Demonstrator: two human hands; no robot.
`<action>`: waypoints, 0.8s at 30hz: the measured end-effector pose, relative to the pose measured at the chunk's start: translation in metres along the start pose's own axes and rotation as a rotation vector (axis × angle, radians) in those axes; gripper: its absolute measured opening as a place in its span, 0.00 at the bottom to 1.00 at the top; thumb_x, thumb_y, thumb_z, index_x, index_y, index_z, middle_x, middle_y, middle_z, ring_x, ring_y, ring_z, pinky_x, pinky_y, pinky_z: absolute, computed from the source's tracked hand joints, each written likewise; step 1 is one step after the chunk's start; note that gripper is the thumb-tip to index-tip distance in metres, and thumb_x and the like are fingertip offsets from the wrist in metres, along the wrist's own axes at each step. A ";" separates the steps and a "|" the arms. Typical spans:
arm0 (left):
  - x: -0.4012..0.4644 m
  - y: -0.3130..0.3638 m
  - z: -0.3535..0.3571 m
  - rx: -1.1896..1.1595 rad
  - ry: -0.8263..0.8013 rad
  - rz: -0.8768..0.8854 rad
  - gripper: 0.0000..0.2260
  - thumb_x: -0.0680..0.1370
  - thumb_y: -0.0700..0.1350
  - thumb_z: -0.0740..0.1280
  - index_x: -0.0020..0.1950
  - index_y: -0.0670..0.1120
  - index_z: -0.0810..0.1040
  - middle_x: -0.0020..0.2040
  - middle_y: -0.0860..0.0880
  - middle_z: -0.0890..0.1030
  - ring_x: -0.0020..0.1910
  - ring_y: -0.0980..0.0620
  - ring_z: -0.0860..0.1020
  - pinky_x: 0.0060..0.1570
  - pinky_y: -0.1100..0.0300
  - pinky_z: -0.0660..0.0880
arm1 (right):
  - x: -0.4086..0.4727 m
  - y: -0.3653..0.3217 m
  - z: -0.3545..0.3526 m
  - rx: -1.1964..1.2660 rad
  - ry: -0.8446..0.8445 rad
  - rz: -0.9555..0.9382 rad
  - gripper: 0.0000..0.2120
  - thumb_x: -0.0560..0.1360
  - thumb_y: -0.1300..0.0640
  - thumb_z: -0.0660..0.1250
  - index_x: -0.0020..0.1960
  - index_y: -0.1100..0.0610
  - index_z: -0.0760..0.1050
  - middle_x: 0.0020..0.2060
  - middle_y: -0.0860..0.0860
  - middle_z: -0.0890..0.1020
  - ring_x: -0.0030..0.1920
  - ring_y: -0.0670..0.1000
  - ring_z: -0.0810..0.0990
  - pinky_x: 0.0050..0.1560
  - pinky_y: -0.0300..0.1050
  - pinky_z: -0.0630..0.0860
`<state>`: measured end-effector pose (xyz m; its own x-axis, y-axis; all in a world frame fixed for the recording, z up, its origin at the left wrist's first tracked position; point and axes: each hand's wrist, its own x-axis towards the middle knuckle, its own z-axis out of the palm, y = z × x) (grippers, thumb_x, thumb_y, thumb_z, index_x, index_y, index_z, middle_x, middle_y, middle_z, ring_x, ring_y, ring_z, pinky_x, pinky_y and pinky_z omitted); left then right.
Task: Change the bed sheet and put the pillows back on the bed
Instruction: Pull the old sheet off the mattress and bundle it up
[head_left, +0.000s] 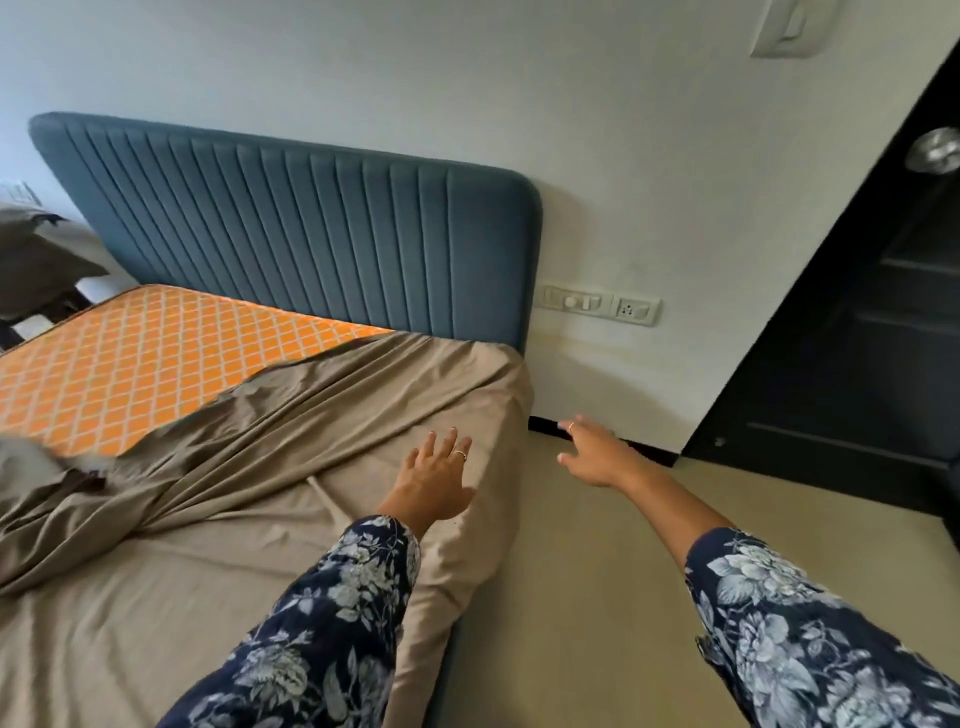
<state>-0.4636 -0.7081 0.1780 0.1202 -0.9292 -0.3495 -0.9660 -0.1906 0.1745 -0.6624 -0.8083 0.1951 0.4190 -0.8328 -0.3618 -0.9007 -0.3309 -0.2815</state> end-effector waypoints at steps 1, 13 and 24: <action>0.012 0.002 -0.006 -0.011 0.006 0.004 0.33 0.80 0.52 0.61 0.79 0.49 0.46 0.80 0.49 0.44 0.78 0.45 0.43 0.75 0.47 0.47 | 0.015 0.003 -0.009 0.012 0.020 0.005 0.28 0.80 0.54 0.60 0.77 0.56 0.56 0.77 0.55 0.54 0.75 0.59 0.57 0.73 0.52 0.58; 0.238 -0.057 -0.032 -0.051 -0.083 -0.167 0.34 0.80 0.53 0.61 0.80 0.49 0.45 0.80 0.49 0.43 0.78 0.45 0.43 0.76 0.47 0.48 | 0.290 -0.012 -0.020 -0.111 -0.199 -0.141 0.26 0.79 0.51 0.60 0.73 0.58 0.62 0.73 0.54 0.63 0.72 0.59 0.64 0.71 0.55 0.61; 0.374 -0.082 -0.043 -0.173 -0.241 -0.256 0.33 0.81 0.53 0.59 0.80 0.50 0.44 0.80 0.49 0.43 0.78 0.45 0.42 0.76 0.47 0.48 | 0.455 0.006 -0.023 -0.182 -0.352 -0.008 0.24 0.80 0.45 0.56 0.71 0.59 0.65 0.70 0.58 0.69 0.68 0.60 0.69 0.64 0.53 0.68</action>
<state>-0.3298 -1.0533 0.0722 0.2754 -0.7476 -0.6044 -0.8564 -0.4764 0.1991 -0.4800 -1.1990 0.0493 0.4110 -0.6377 -0.6515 -0.8898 -0.4362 -0.1343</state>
